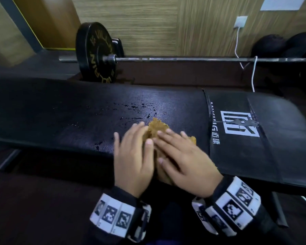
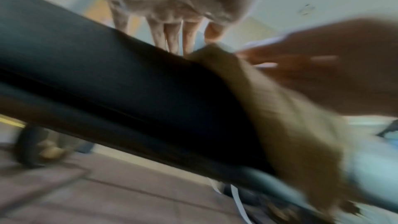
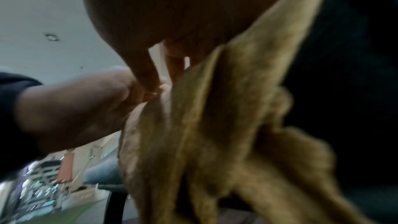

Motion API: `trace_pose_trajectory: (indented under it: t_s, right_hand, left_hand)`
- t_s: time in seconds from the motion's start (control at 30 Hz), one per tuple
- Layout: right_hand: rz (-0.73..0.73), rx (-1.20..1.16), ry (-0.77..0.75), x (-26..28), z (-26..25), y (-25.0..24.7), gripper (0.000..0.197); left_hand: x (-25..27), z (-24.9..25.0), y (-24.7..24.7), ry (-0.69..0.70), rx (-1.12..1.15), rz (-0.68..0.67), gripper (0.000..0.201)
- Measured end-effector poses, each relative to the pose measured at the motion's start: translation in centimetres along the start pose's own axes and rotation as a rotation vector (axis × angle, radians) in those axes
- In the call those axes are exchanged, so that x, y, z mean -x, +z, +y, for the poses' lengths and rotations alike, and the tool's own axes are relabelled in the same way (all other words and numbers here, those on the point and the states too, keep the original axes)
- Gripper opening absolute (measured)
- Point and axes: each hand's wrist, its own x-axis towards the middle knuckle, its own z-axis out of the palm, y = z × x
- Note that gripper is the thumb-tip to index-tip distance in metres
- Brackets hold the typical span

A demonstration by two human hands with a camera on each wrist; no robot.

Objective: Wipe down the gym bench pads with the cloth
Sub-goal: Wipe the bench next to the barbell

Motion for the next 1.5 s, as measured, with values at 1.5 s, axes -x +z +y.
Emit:
trace_pose_trajectory:
  t_s: [1.5]
  right_hand:
    - [0.342, 0.105, 0.391, 4.0, 6.3, -1.6, 0.034]
  left_hand:
    - [1.8, 0.0, 5.0, -0.685, 0.367, 0.605, 0.08]
